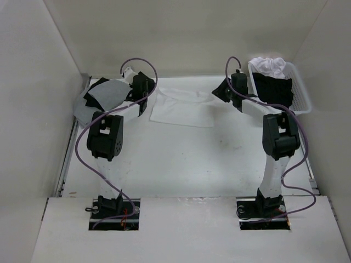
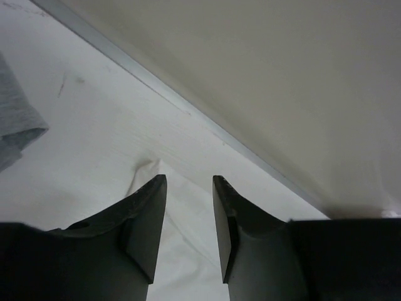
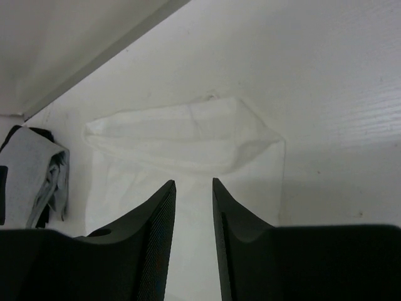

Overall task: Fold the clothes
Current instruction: Fold the tank top

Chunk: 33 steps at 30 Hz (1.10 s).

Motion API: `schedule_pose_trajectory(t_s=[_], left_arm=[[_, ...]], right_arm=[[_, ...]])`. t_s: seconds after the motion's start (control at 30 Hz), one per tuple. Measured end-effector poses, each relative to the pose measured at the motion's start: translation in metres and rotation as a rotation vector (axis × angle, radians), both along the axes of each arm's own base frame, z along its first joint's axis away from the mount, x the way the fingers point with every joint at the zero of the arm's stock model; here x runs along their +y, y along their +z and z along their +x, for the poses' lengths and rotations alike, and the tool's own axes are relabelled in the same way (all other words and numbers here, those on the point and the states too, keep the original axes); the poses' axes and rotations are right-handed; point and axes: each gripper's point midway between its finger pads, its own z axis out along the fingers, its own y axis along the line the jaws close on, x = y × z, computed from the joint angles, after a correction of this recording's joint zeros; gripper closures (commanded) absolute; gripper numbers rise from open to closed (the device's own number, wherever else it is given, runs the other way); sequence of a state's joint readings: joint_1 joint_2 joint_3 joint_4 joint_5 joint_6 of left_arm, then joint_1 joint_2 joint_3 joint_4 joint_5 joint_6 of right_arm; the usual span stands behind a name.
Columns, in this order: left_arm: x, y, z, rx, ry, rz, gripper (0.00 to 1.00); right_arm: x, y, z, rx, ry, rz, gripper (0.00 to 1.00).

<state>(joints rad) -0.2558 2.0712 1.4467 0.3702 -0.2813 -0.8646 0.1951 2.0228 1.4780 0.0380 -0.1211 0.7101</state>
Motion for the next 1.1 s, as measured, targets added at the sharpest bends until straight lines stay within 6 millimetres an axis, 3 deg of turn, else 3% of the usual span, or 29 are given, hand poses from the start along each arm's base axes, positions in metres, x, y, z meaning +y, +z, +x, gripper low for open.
schedule_pose_trajectory(t_s=[0.07,0.17,0.23,0.37,0.47,0.57,0.73,0.9,1.1], left_arm=[[0.006,-0.006,-0.019,0.02,-0.003,0.021,0.71],[0.015,-0.023,-0.068,0.07,-0.007,0.041,0.76],[0.02,-0.039,-0.105,0.108,-0.01,0.048,0.77],[0.026,-0.082,-0.161,0.206,-0.028,0.052,0.73],[0.03,-0.113,-0.186,0.286,-0.045,0.046,0.67],[0.029,-0.122,-0.19,0.307,-0.065,0.024,0.65],[0.023,-0.127,-0.178,0.279,-0.091,-0.057,0.65],[0.025,-0.127,-0.164,0.238,-0.083,-0.127,0.66],[0.025,-0.129,-0.149,0.225,-0.074,-0.154,0.74]], right_arm=[[-0.004,-0.007,-0.011,0.011,-0.013,-0.018,0.71],[-0.01,-0.018,-0.047,0.044,-0.028,-0.056,0.91],[-0.007,-0.02,-0.073,0.053,-0.018,-0.072,0.97],[0.01,-0.018,-0.119,0.036,0.029,-0.074,0.95],[0.016,-0.024,-0.144,0.037,0.05,-0.066,0.84],[0.012,-0.04,-0.16,0.062,0.046,-0.069,0.75],[0.006,-0.069,-0.18,0.116,0.038,-0.075,0.69],[0.008,-0.082,-0.178,0.133,0.034,-0.058,0.64],[0.009,-0.09,-0.175,0.141,0.028,-0.043,0.61]])
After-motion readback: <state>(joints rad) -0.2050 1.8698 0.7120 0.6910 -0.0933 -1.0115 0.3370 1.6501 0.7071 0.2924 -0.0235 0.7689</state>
